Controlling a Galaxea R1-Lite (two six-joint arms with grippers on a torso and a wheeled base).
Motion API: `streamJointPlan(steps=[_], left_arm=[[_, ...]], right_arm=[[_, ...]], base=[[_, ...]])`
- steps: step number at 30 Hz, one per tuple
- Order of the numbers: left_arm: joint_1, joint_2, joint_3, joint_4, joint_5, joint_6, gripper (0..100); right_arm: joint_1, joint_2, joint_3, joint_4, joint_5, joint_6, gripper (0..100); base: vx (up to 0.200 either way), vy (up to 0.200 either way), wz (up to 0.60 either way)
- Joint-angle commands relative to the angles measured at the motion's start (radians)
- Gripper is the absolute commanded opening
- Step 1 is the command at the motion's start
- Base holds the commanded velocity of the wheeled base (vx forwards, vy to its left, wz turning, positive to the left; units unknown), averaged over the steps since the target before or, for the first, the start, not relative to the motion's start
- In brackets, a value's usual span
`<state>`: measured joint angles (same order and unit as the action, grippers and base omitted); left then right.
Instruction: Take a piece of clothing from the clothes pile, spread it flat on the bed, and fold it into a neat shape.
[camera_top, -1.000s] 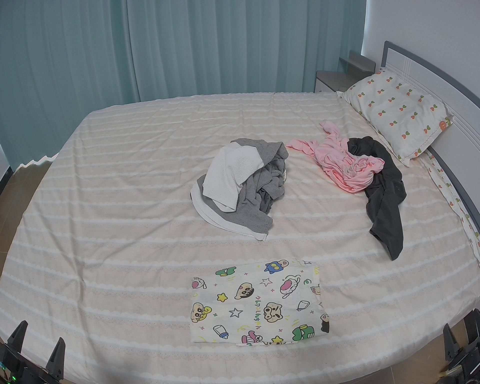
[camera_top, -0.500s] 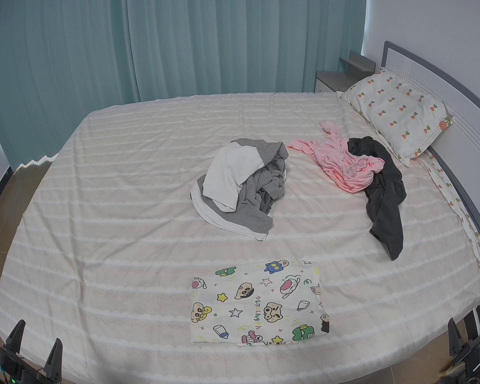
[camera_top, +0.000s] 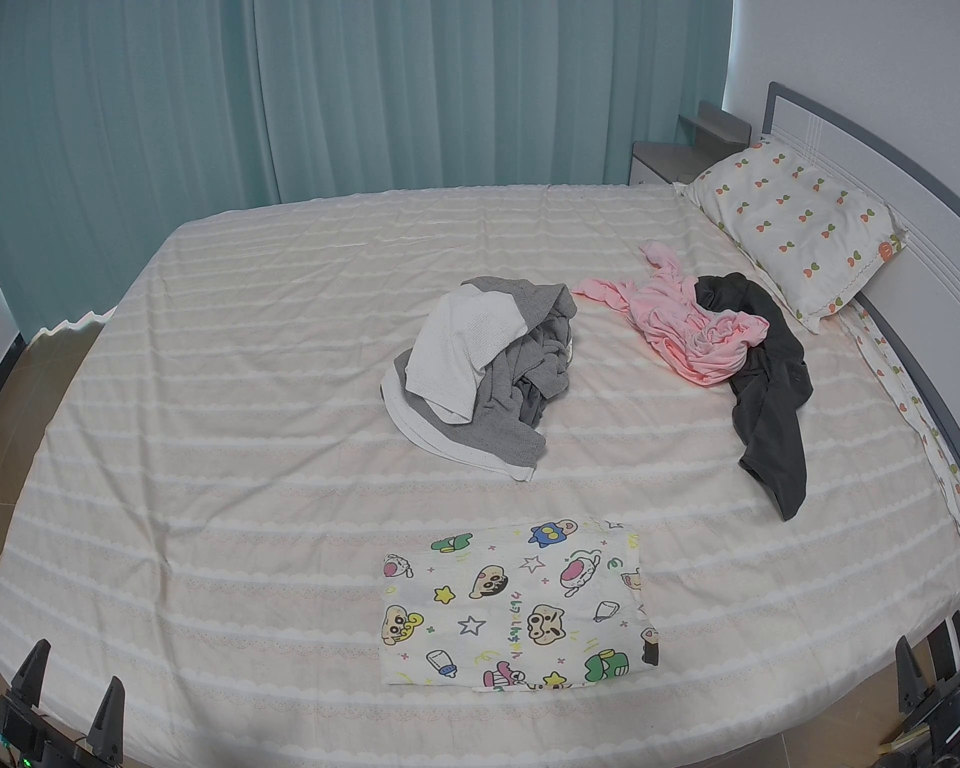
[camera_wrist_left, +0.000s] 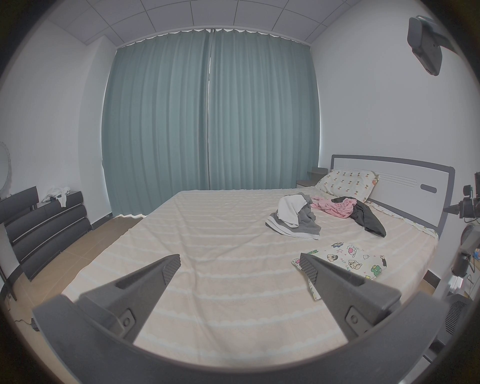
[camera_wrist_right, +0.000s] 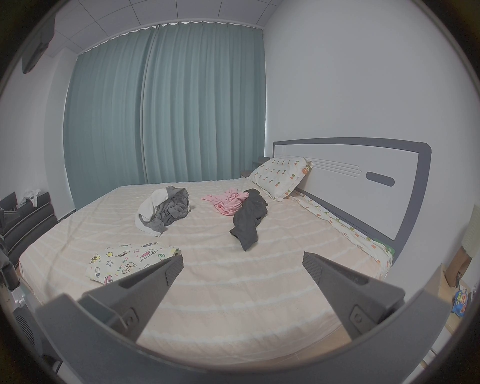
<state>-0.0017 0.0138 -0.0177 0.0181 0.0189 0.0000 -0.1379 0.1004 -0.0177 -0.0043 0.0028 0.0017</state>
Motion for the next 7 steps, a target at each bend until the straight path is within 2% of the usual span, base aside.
streamJointPlan(steps=[1,7], left_arm=[[0.000,-0.012,0.012,0.000,-0.001,0.000,100],[0.000,-0.012,0.012,0.000,0.001,0.000,100]], right_arm=[[0.000,0.004,0.018,0.000,0.000,0.000,100],[0.000,0.004,0.018,0.000,0.000,0.000,100]], base=[[0.000,0.000,0.00],[0.000,0.000,0.00]])
